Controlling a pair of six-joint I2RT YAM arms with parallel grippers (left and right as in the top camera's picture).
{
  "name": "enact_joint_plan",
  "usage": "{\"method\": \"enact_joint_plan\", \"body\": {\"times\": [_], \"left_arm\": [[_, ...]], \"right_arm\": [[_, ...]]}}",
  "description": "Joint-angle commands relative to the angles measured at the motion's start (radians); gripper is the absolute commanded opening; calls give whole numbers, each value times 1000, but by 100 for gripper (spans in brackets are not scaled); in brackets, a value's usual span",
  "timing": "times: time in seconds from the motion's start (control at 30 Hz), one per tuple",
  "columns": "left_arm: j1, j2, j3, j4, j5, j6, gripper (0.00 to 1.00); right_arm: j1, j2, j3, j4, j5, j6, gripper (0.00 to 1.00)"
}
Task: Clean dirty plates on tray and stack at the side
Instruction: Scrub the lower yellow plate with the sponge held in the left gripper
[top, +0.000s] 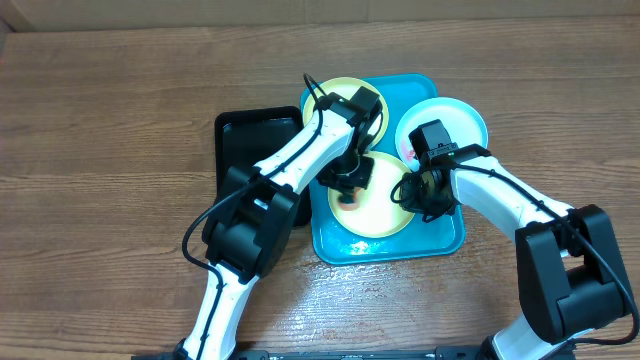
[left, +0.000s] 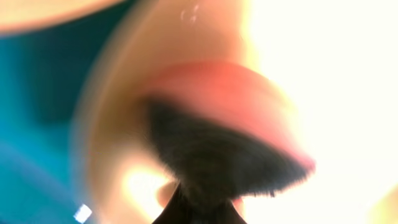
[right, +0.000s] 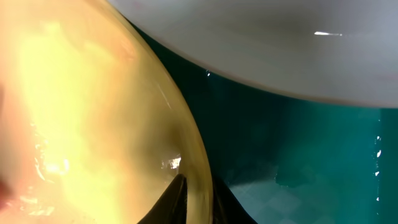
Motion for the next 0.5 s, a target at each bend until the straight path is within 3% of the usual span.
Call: {"method": "enact_joint_plan", "body": {"times": [0.0, 0.1, 0.2, 0.47], "left_arm": [[-47, 26, 4, 43, 274, 100, 4], [-59, 26, 4, 43, 379, 98, 4], [-61, 26, 4, 16, 380, 65, 4], [-31, 26, 4, -142, -37, -189, 4]], "right_arm": [[-2, 6, -3, 2, 25, 0, 14], [-2, 6, -3, 2, 25, 0, 14], [-2, 6, -3, 2, 25, 0, 14], [-2, 6, -3, 2, 25, 0, 14]]}}
